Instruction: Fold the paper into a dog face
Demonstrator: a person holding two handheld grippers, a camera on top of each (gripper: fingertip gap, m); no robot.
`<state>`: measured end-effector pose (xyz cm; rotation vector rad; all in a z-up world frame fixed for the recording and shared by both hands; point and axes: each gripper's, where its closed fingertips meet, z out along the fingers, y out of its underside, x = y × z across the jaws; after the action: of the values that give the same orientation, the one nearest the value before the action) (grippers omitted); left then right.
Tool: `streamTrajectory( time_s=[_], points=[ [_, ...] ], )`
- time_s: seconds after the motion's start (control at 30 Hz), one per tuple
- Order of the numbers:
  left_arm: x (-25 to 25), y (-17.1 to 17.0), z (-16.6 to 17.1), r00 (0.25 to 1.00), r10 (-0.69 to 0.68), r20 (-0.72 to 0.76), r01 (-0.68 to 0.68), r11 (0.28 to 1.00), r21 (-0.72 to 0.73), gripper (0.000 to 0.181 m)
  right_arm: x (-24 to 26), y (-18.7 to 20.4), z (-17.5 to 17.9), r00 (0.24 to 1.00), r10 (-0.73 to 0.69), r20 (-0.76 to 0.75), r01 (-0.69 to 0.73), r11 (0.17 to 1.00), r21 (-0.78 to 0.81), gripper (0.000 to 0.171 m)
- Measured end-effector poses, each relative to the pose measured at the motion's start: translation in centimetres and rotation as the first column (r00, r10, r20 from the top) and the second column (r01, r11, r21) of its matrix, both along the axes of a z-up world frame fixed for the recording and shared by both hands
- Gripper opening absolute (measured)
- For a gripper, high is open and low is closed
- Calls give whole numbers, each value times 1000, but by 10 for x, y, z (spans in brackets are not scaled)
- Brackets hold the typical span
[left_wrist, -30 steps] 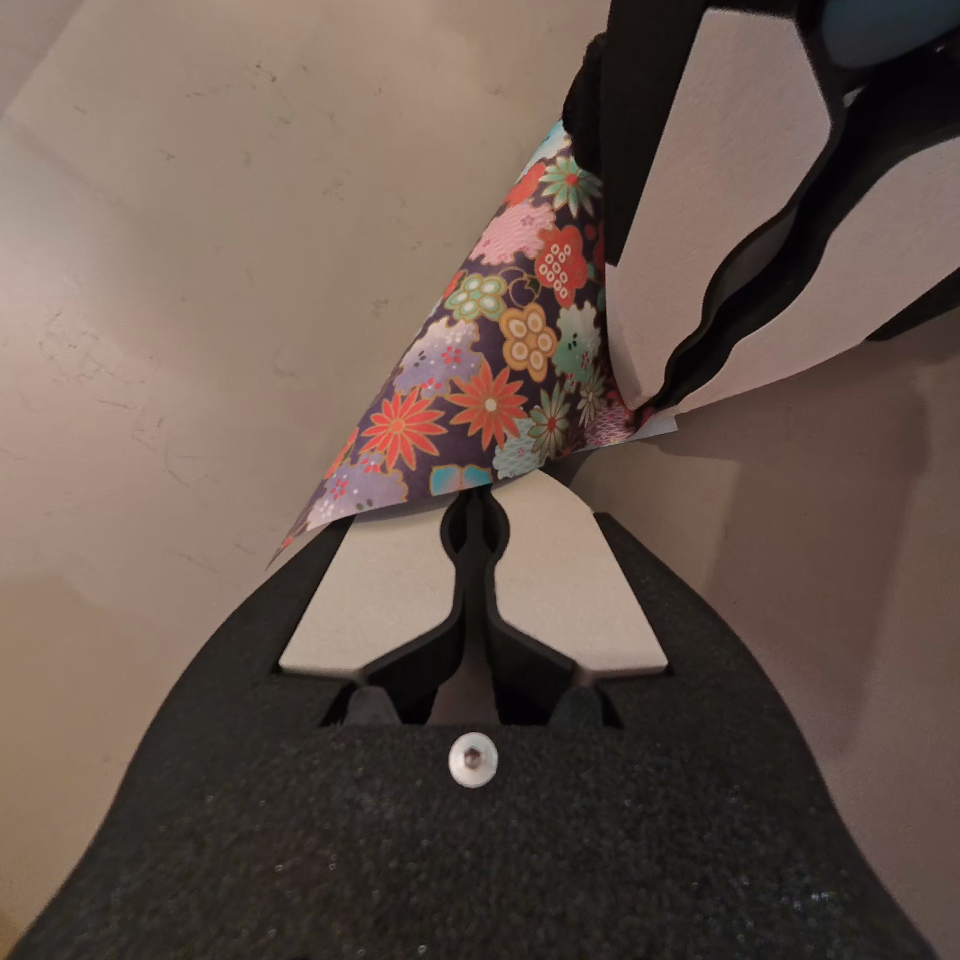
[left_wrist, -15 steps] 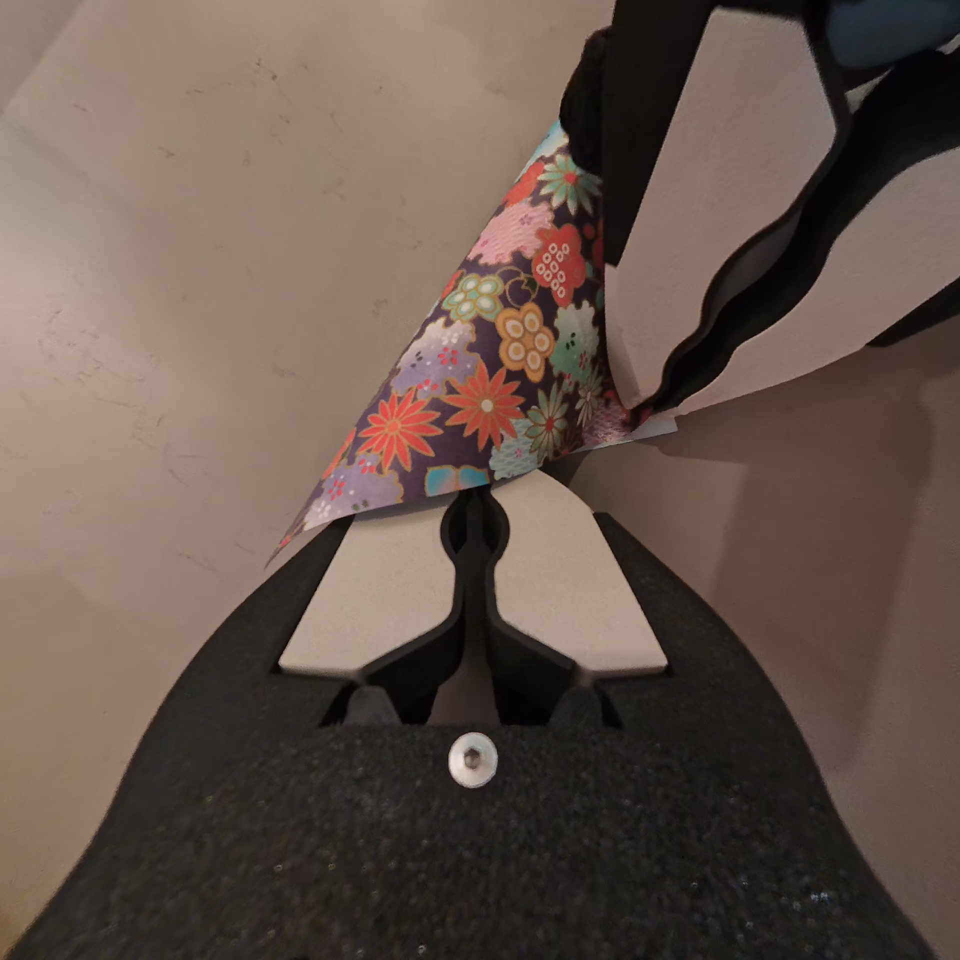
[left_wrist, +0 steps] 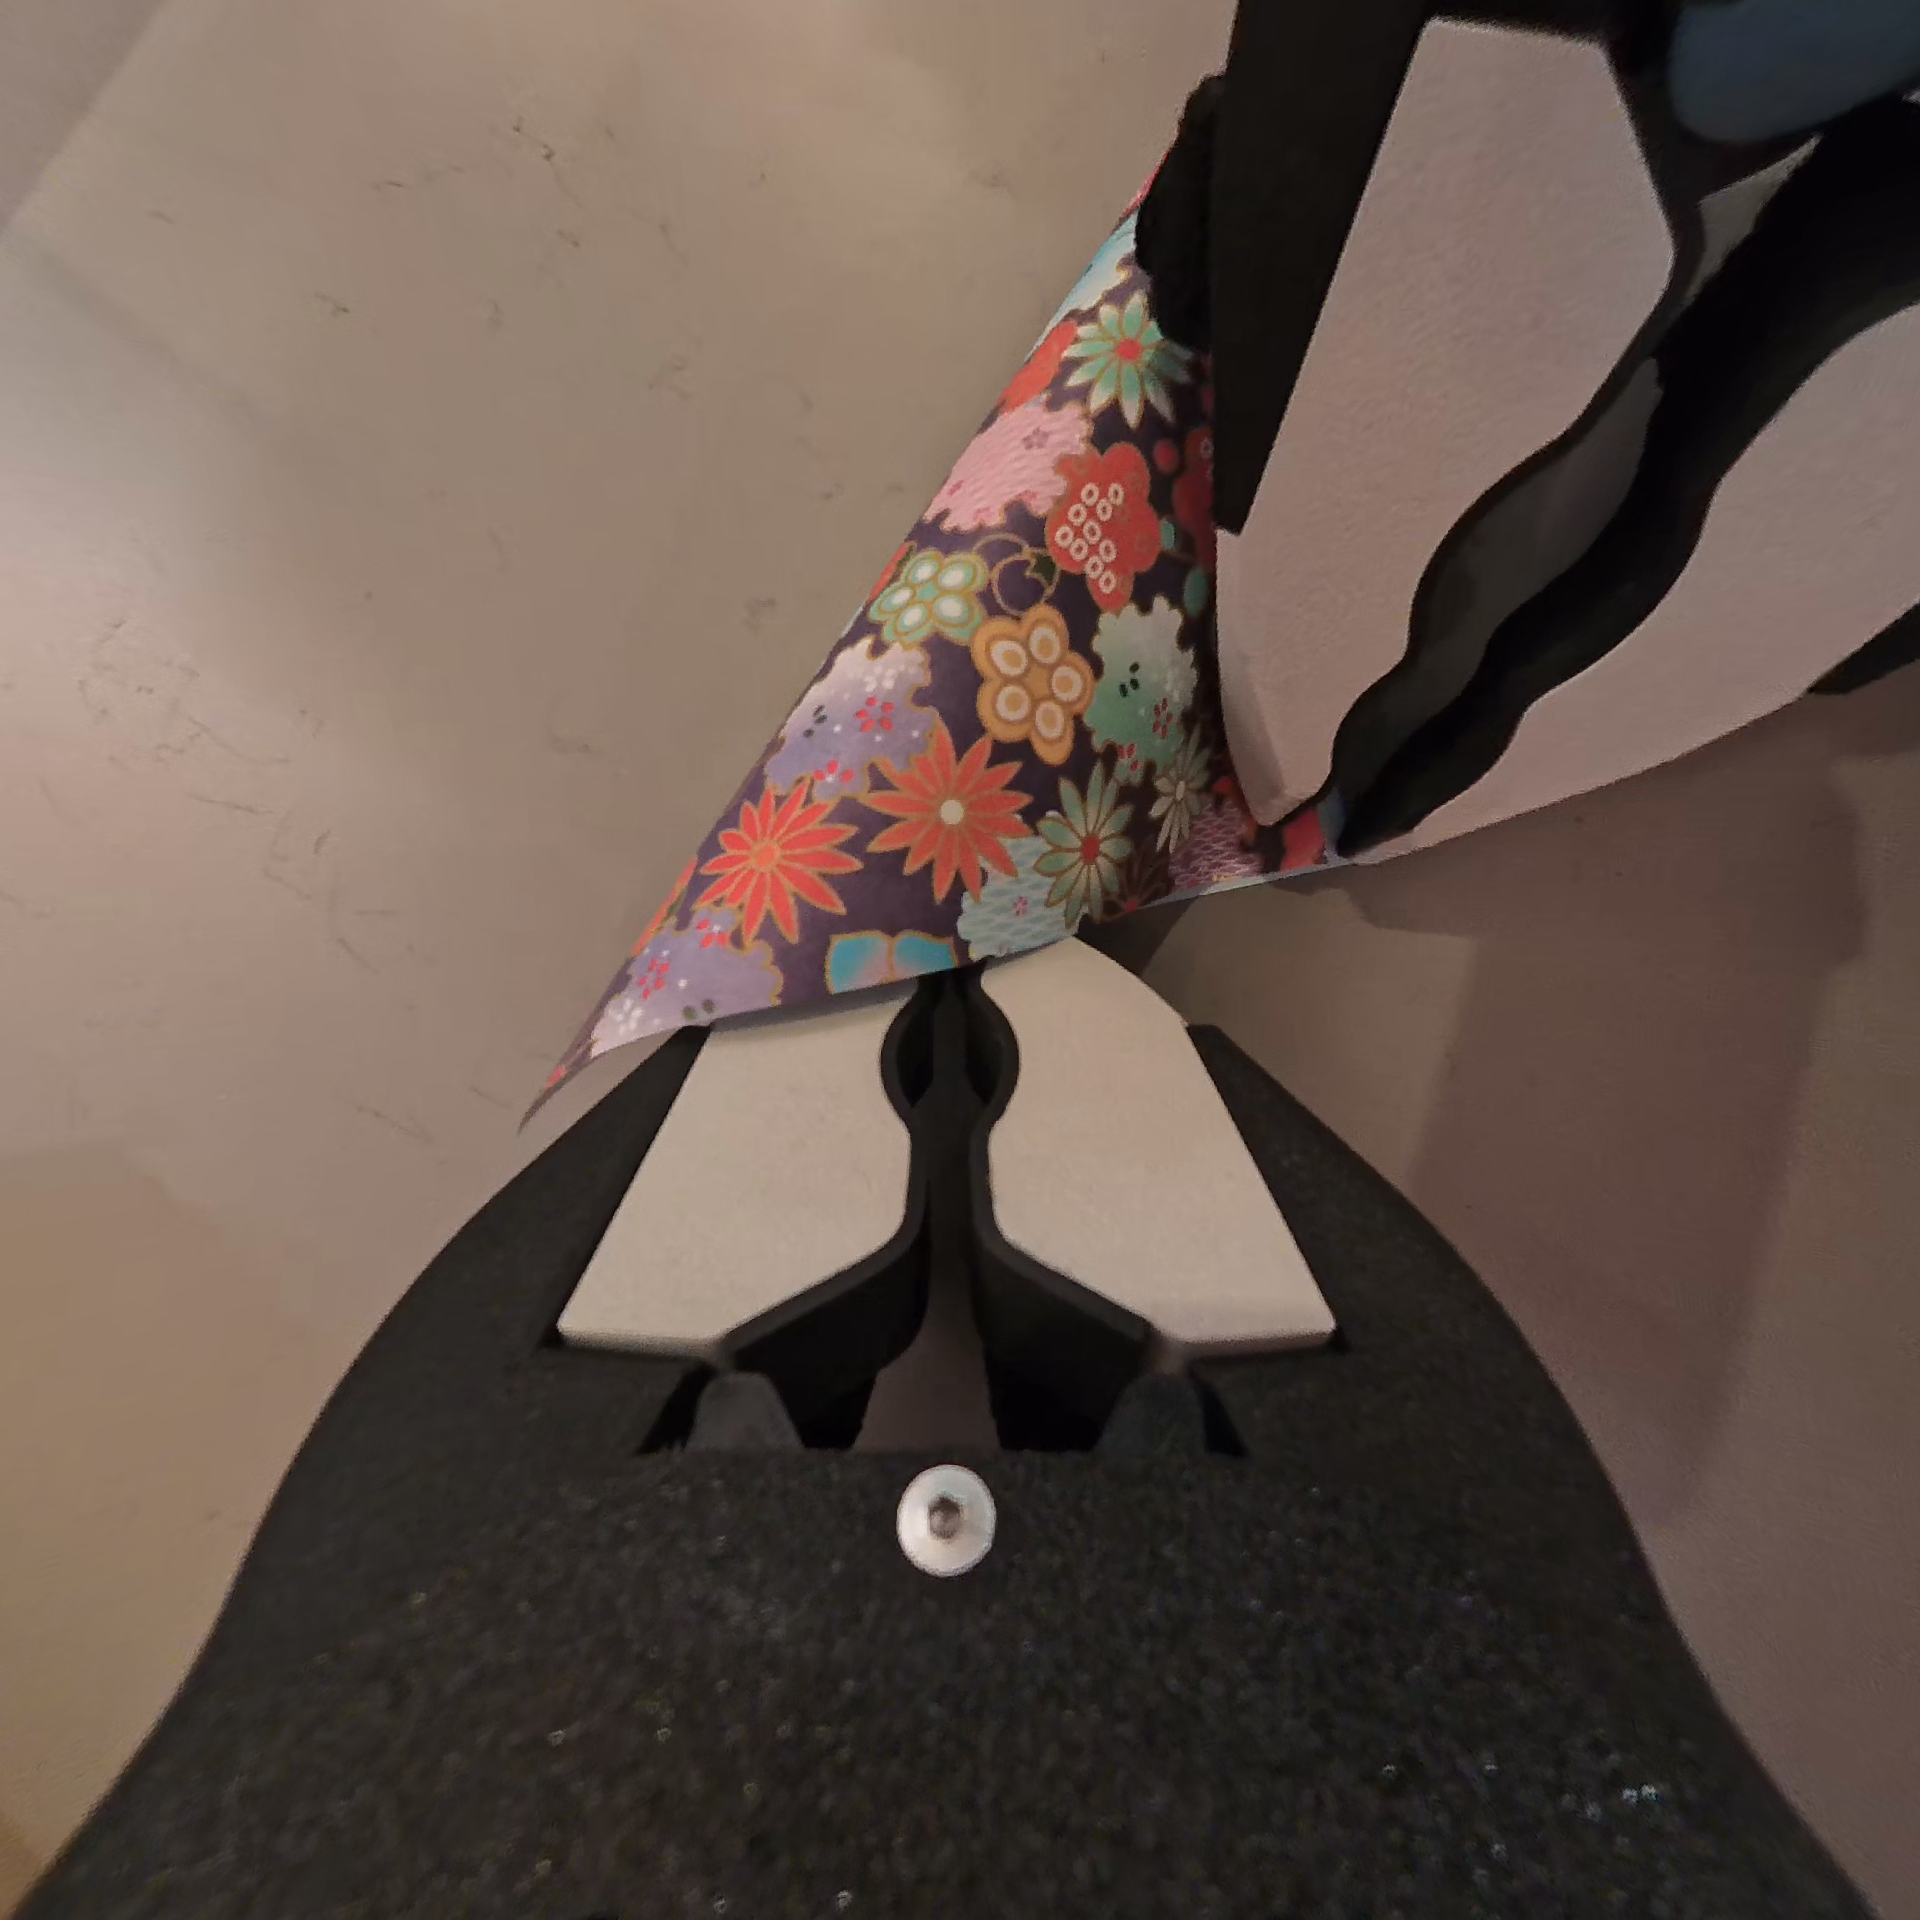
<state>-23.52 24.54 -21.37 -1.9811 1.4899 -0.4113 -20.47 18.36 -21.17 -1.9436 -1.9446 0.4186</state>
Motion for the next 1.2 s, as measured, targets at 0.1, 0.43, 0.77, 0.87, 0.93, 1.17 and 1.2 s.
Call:
streamTrajectory(
  time_s=[0.1, 0.43, 0.77, 0.87, 0.93, 1.17, 1.2],
  points=[
    [-1, 0, -1, 1000, 0, 0, 0, 1000, -1, 0, 0, -1, 0, 1000, 0, -9, 0, 1000, -8, 9],
    [0, -1, 0, 1000, -2, 1, 2, 1000, -2, 0, 2, -2, 0, 1000, 17, 0, -17, 1000, -4, 8],
    [1, -3, 1, 1000, -9, -3, 9, 1000, 4, 0, 2, 4, 0, 997, -66, -33, 65, 997, -32, 7],
    [1, -4, 1, 1000, -10, -4, 10, 1000, 1, 0, 0, 7, 3, 995, -87, -50, 86, 996, -18, 12],
    [1, -4, 1, 1000, -10, -5, 10, 1000, 1, 0, 0, 11, 6, 993, -98, -65, 99, 995, 7, 12],
    [2, -6, 2, 1000, -11, -1, 11, 1000, 0, 0, 22, 58, 35, 969, -196, -152, 229, 944, 238, 14],
    [2, -6, 2, 1000, -12, -2, 12, 1000, 0, 0, 29, 68, 42, 955, -234, -184, 276, 928, 250, 14]
  ],
)
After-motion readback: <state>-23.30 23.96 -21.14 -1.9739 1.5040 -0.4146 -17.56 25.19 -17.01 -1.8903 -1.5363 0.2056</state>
